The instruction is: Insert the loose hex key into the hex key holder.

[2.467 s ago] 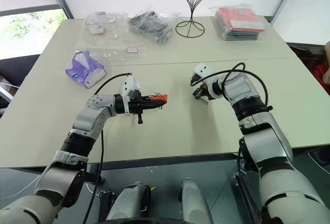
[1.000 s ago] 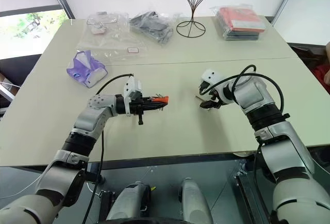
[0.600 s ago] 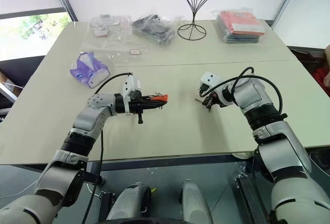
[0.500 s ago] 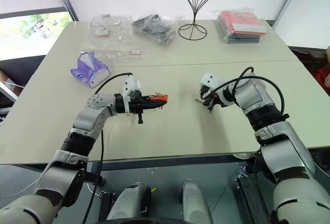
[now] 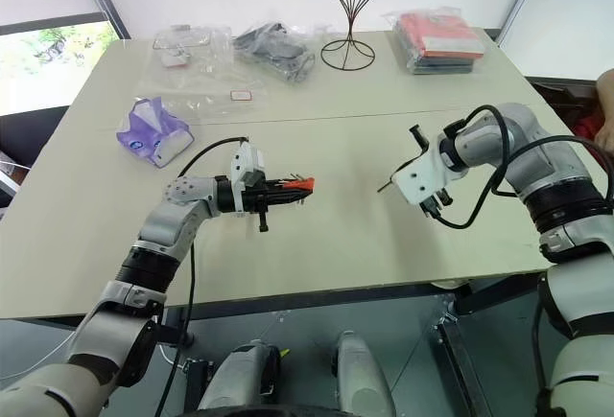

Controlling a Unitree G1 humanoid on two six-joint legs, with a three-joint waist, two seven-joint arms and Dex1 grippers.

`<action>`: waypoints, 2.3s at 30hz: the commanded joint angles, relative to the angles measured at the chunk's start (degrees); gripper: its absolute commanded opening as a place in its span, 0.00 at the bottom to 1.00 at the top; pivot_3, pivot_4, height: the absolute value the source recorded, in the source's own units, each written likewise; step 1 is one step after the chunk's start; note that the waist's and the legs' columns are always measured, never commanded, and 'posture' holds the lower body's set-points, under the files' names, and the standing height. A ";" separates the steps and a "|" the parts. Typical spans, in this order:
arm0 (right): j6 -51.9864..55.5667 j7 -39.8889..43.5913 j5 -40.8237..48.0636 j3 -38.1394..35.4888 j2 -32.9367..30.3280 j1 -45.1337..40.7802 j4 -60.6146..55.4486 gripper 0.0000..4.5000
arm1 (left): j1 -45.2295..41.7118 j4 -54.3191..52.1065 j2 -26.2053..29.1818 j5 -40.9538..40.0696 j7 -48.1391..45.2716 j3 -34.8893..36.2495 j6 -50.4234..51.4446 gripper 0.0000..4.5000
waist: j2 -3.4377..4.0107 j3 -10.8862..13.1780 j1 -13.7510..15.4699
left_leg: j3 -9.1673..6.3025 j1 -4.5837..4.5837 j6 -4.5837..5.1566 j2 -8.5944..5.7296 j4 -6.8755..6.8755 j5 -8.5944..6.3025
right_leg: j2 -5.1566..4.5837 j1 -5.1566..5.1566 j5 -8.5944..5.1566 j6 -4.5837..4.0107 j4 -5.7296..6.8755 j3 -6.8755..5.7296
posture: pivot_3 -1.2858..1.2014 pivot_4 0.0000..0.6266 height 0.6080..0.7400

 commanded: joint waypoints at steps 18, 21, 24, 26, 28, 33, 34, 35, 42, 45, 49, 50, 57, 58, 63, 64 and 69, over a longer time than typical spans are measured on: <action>-22.90 -45.30 -51.15 10.63 3.11 -10.37 15.41 0.58 | 1.22 -4.05 -0.65 -1.37 1.18 0.65 1.31 0.00 | 0.01 0.00 0.01 | 0.05 0.24 -0.02 -0.03 0.02 0.02 | -0.05 0.08 -0.13 -0.34 0.14 0.13 | 0.52 0.24 1.00; -19.69 -51.29 -52.24 10.43 2.76 -11.94 16.61 0.93 | 1.47 -4.32 -0.75 -1.40 1.42 0.67 1.46 0.00 | 0.01 0.00 0.00 | 0.05 0.26 -0.03 -0.05 0.04 0.02 | -0.05 0.12 -0.13 -0.35 0.13 0.16 | 0.52 0.24 1.00; -12.41 -39.09 -35.37 3.08 4.14 -11.47 20.96 0.93 | 1.74 -4.36 -1.04 -1.27 1.68 0.50 1.29 0.00 | 0.00 0.01 0.00 | 0.09 0.27 -0.03 -0.06 0.05 0.02 | -0.05 0.14 -0.13 -0.35 0.11 0.19 | 0.52 0.24 1.00; -3.79 -21.61 -18.41 -2.14 2.73 -12.34 17.13 0.93 | 2.02 -4.51 -1.25 -1.24 1.86 0.42 1.09 0.00 | 0.08 0.06 -0.03 | 0.14 0.26 -0.02 -0.03 0.04 0.02 | -0.05 0.18 -0.11 -0.32 0.07 0.19 | 0.52 0.24 1.00; 12.31 -9.27 -7.40 -7.40 2.14 -11.10 7.86 0.93 | 2.10 -4.33 -1.29 -1.31 1.85 0.48 0.97 0.00 | 0.11 0.08 -0.04 | 0.03 0.25 0.00 0.05 0.04 0.01 | -0.07 0.18 0.03 -0.08 0.07 0.19 | 0.52 0.24 1.00; 79.54 4.94 4.57 -18.58 3.64 -0.05 -22.86 0.93 | 1.46 -2.98 -1.80 -1.00 1.31 0.24 0.31 0.00 | 0.09 0.04 0.92 | -0.33 0.31 0.06 0.12 0.01 -0.04 | -0.07 0.19 0.02 -0.10 0.30 0.00 | 0.52 0.24 1.00; 90.74 4.68 5.61 -19.52 4.29 1.26 -26.62 0.93 | 1.21 -2.66 -1.94 -0.97 1.24 0.25 0.21 0.00 | 0.10 0.04 1.41 | -0.43 0.31 0.06 0.13 0.02 -0.04 | -0.07 0.20 -0.01 -0.15 0.36 -0.06 | 0.52 0.24 1.00; 102.28 4.97 8.03 -20.32 4.75 2.93 -31.14 0.93 | 0.93 -2.32 -2.07 -0.92 1.17 0.25 0.09 0.00 | 0.10 0.05 1.66 | -0.43 0.31 0.06 0.11 0.03 -0.04 | -0.09 0.18 -0.13 -0.37 0.40 -0.06 | 0.52 0.24 1.00; 142.52 -11.27 10.89 -29.43 15.02 11.54 -46.44 0.93 | -0.33 -0.18 -2.63 -0.61 0.47 0.25 -0.89 0.00 | 0.12 0.05 1.88 | -0.31 0.21 0.06 0.07 0.13 -0.03 | -0.20 0.00 -0.26 -0.59 0.52 -0.04 | 0.52 0.24 1.00; 142.96 -18.45 9.88 -35.02 23.53 18.21 -51.12 0.93 | -1.00 1.14 -2.79 -0.48 0.28 0.41 -1.49 0.00 | 0.04 0.01 1.87 | -0.28 0.17 0.05 0.06 0.11 -0.04 | -0.18 -0.01 -0.25 -0.56 0.45 -0.04 | 0.52 0.24 1.00; 142.96 -26.91 8.92 -38.66 33.13 22.89 -55.76 0.93 | -1.63 2.37 -3.18 -0.38 0.41 0.45 -2.10 0.00 | 0.08 0.02 1.58 | -0.17 0.06 0.06 0.04 0.10 -0.04 | -0.09 -0.13 -0.16 -0.37 0.50 -0.02 | 0.52 0.24 1.00; 142.96 -29.34 8.43 -38.53 36.11 23.71 -56.87 0.93 | -1.60 2.50 -3.36 -0.37 0.45 0.41 -2.23 0.00 | 0.08 0.02 1.50 | -0.15 0.00 0.06 0.04 0.11 -0.04 | -0.08 -0.19 -0.14 -0.33 0.51 -0.01 | 0.52 0.24 1.00; 142.96 -39.17 7.70 -41.37 39.61 19.47 -53.81 0.93 | -0.27 -0.02 -3.85 -1.02 0.58 0.45 -1.06 0.00 | 0.08 0.02 1.51 | -0.12 -0.05 0.05 0.03 0.16 -0.03 | -0.05 -0.22 -0.14 -0.33 0.55 -0.02 | 0.52 0.24 1.00; 142.96 -39.55 8.39 -41.18 39.11 19.09 -54.35 0.93 | -0.02 -0.25 -3.60 -1.04 0.64 0.58 -0.90 0.00 | 0.08 0.02 1.51 | -0.13 -0.05 0.05 0.03 0.16 -0.03 | -0.05 -0.22 -0.14 -0.34 0.55 -0.02 | 0.52 0.24 1.00; 142.96 -40.53 12.30 -40.94 36.68 19.14 -58.57 0.93 | 1.00 -0.98 -3.09 -0.95 1.16 0.70 -0.70 0.00 | 0.08 0.02 1.40 | -0.13 -0.09 0.06 0.03 0.09 -0.03 | -0.02 -0.26 -0.14 -0.29 0.54 -0.06 | 0.52 0.24 1.00; 142.96 -40.54 13.40 -40.92 35.71 20.05 -59.75 0.93 | 1.16 -1.24 -3.11 -1.04 1.32 0.70 -0.55 0.00 | 0.08 0.02 1.40 | -0.14 -0.12 0.06 0.03 0.09 -0.03 | 0.00 -0.29 -0.14 -0.28 0.54 -0.06 | 0.52 0.24 1.00; 142.96 -42.15 19.94 -42.21 31.05 25.65 -63.27 0.93 | 1.62 -1.75 -3.41 -1.10 1.81 0.58 -0.31 0.00 | 0.08 0.02 1.54 | -0.16 -0.16 0.06 0.04 0.10 -0.03 | -0.01 -0.27 -0.16 -0.28 0.50 -0.07 | 0.52 0.24 1.00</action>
